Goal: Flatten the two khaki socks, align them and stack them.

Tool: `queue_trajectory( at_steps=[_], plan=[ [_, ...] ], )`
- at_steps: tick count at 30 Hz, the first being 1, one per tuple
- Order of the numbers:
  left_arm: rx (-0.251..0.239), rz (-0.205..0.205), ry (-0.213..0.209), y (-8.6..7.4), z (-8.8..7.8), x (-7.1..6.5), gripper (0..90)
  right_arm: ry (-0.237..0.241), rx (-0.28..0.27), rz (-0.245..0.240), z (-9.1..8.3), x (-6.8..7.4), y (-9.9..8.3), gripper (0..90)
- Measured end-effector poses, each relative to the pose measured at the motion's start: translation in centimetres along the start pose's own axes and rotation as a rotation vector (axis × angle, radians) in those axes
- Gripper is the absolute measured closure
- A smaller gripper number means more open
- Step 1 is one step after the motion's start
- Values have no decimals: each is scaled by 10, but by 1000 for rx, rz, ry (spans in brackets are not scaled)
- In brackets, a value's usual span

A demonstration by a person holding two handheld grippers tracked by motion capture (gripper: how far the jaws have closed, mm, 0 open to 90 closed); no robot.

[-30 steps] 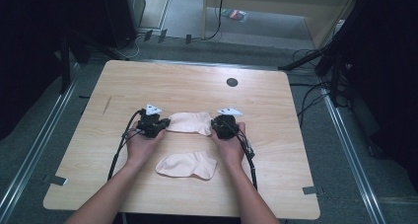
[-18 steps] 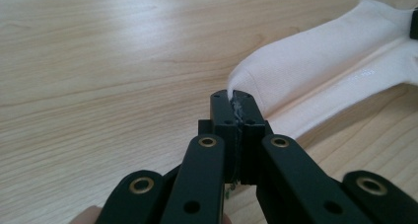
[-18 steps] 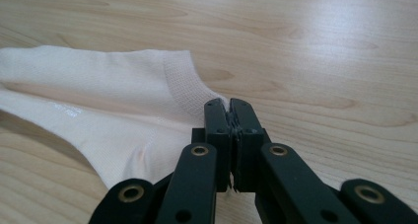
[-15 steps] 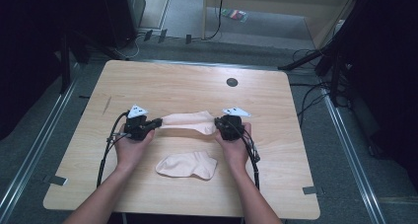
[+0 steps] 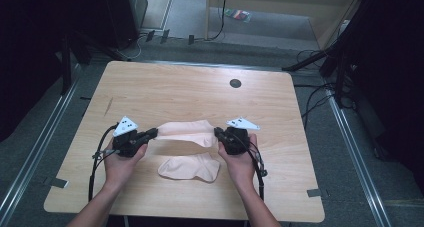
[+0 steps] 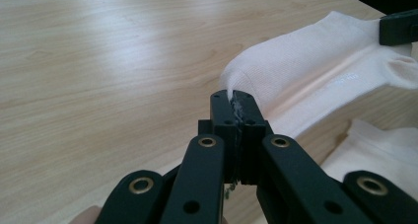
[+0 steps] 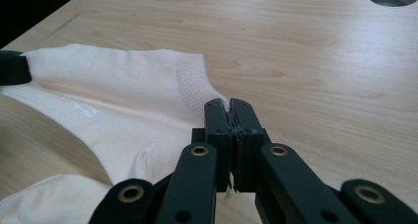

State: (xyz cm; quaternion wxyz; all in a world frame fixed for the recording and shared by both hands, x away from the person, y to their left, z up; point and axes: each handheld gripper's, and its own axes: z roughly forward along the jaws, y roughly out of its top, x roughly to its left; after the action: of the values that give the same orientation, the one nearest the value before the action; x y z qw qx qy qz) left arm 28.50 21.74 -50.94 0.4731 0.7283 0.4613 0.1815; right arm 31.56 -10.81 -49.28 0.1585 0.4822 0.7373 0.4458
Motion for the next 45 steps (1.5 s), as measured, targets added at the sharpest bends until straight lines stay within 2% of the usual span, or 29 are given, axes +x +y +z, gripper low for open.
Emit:
queue_trajectory(
  at_steps=[5,16,23,30,33,37,40,42,44,45],
  plan=[
    [0,-3,-21,-7,-9,-6,900,8,3,-10,-11,5,-7,887],
    [4,21,-47,-18,-24,-20,900,31,3,-10,-32,8,-23,887],
    [26,43,-64,-24,-35,-30,900,36,17,-14,-40,11,-37,886],
    [68,56,-75,-37,-40,-37,900,40,40,-27,-46,15,-50,886],
    [89,69,-74,-42,-40,-38,900,35,57,-41,-46,18,-58,887],
    [111,62,-85,-49,-35,-39,900,23,63,-58,-42,18,-65,886],
    [135,70,-85,-53,-29,-39,900,21,67,-52,-39,19,-69,885],
    [153,74,-92,-56,-25,-40,900,26,74,-56,-37,18,-71,883],
    [187,69,-117,-59,-20,-40,897,40,87,-54,-35,17,-72,873],
    [179,64,-96,-61,-19,-41,887,54,112,-47,-32,16,-73,851]
  ],
)
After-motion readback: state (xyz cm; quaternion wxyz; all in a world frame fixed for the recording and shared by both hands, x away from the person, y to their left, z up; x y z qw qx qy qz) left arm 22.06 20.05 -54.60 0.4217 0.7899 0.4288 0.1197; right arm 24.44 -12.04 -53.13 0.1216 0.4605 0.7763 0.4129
